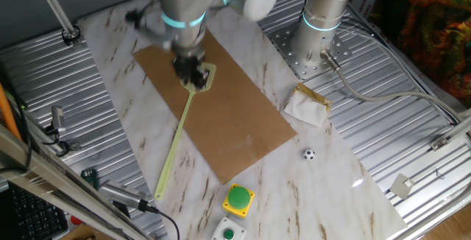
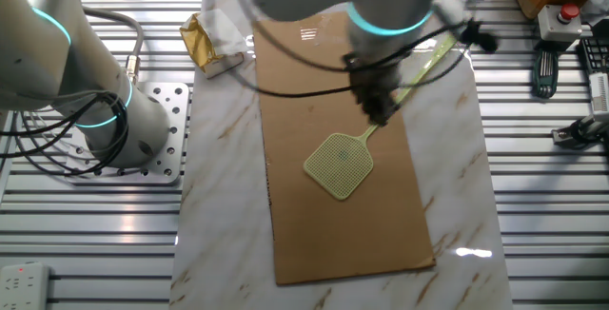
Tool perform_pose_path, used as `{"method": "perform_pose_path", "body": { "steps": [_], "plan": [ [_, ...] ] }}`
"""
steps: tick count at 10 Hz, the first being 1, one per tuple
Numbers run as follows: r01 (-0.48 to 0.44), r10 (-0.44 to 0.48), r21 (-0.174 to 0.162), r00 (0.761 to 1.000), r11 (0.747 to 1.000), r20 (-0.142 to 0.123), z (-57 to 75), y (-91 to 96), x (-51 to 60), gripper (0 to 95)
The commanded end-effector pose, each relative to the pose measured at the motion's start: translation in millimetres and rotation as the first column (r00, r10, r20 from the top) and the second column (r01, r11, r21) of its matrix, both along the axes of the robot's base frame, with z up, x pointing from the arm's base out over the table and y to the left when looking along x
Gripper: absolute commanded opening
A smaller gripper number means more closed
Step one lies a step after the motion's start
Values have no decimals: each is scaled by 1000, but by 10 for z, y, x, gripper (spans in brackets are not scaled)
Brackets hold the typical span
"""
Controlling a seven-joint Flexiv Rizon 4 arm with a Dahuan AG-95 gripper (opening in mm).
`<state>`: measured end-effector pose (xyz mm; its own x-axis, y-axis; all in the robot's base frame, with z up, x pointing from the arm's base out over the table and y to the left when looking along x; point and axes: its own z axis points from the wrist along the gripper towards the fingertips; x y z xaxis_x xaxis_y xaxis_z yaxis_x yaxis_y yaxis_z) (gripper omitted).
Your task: Swat with a flyswatter
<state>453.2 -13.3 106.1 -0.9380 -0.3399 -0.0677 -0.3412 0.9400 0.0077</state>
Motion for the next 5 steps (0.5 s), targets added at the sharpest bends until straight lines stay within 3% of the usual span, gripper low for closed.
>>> {"method": "perform_pose_path", "body": {
  "steps": [1, 5],
  "plan": [
    [421, -420, 53, 907, 905, -23, 329, -570, -612, 380],
    [424, -423, 60, 906, 904, -26, 330, -569, -613, 380]
  ]
}}
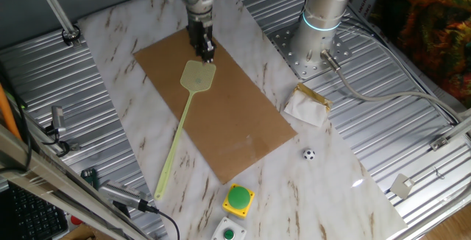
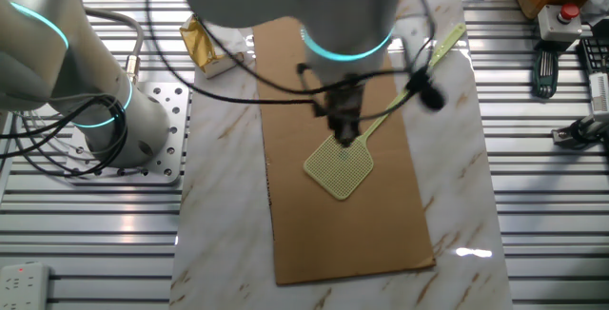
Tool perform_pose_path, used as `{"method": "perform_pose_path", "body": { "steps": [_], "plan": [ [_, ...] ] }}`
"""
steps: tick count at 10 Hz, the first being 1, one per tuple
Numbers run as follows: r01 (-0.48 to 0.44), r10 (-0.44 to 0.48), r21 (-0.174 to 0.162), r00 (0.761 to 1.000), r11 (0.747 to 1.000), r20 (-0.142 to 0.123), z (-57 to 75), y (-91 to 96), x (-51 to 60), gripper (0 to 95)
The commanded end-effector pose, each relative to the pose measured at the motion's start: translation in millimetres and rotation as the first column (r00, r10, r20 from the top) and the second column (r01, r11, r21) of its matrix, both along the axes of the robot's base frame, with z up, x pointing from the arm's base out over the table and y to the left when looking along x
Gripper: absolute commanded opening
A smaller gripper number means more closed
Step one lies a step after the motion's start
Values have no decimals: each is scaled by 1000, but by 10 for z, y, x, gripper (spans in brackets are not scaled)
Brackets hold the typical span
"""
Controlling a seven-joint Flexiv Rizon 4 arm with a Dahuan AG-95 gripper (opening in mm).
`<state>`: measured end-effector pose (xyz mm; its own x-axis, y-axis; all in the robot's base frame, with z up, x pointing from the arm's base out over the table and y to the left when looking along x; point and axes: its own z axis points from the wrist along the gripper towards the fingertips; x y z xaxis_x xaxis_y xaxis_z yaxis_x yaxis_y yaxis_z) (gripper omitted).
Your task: Swat with a flyswatter
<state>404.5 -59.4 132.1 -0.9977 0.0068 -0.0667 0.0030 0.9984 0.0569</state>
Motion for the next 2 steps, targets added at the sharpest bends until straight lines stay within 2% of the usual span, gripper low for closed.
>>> {"method": "perform_pose_path", "body": {
  "steps": [1, 2],
  "plan": [
    [87, -87, 19, 996, 996, -3, 70, -107, -127, 380],
    [87, -87, 22, 996, 996, -4, 70, -108, -127, 380]
  ]
}}
